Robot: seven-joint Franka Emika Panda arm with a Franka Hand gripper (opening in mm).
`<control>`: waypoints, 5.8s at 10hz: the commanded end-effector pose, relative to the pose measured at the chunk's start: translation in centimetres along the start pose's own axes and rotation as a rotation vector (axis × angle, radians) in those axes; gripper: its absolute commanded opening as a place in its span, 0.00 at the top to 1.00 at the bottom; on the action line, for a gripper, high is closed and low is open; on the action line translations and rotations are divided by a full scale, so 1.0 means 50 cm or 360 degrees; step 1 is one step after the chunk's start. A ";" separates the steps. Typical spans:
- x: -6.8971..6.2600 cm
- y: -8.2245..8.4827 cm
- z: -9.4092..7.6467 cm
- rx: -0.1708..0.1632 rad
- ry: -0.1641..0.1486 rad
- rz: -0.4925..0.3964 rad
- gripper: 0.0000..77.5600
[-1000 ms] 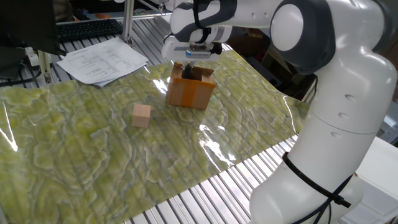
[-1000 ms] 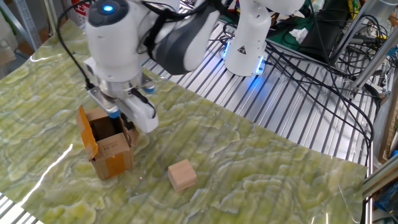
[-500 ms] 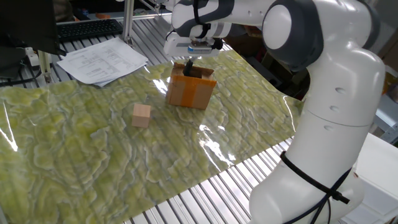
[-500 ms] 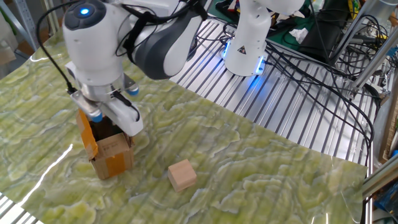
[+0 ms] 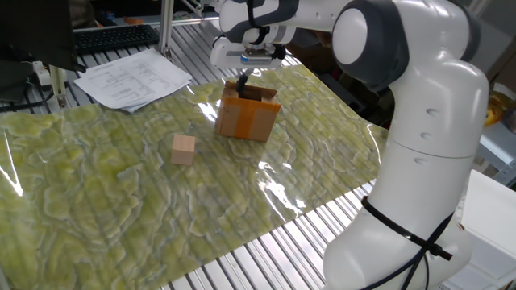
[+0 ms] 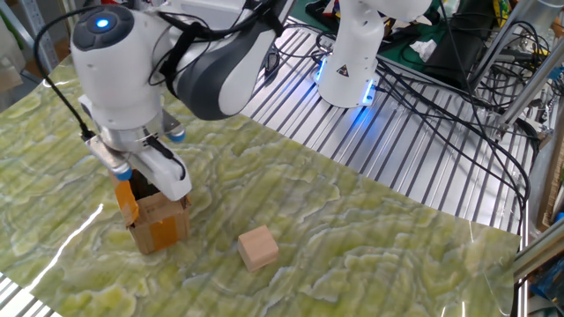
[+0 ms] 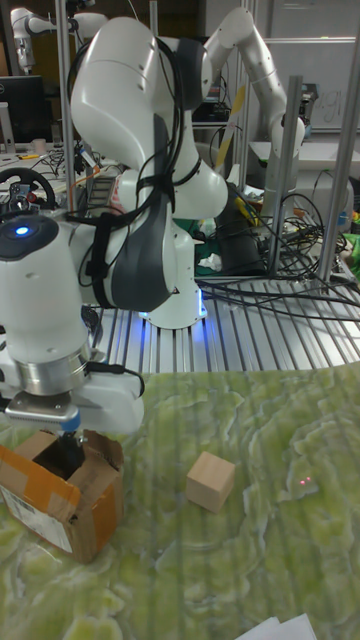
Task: Open a box
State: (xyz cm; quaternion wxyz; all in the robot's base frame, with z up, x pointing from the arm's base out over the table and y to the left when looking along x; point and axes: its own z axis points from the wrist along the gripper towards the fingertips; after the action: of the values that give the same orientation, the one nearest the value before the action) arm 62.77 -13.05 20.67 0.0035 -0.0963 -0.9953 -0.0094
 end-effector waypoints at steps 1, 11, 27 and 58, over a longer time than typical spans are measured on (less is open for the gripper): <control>-0.022 -0.006 0.001 0.0010 -0.0021 0.0007 1.00; -0.098 -0.023 0.003 0.0029 -0.0005 -0.0034 1.00; -0.181 -0.045 0.069 0.0030 -0.0060 -0.0081 1.00; -0.031 -0.030 0.010 0.0187 0.0075 -0.0186 1.00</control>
State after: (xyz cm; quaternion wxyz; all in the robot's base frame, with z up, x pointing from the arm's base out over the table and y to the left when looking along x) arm 64.23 -14.58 18.72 0.0288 -0.0537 -0.9980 0.0164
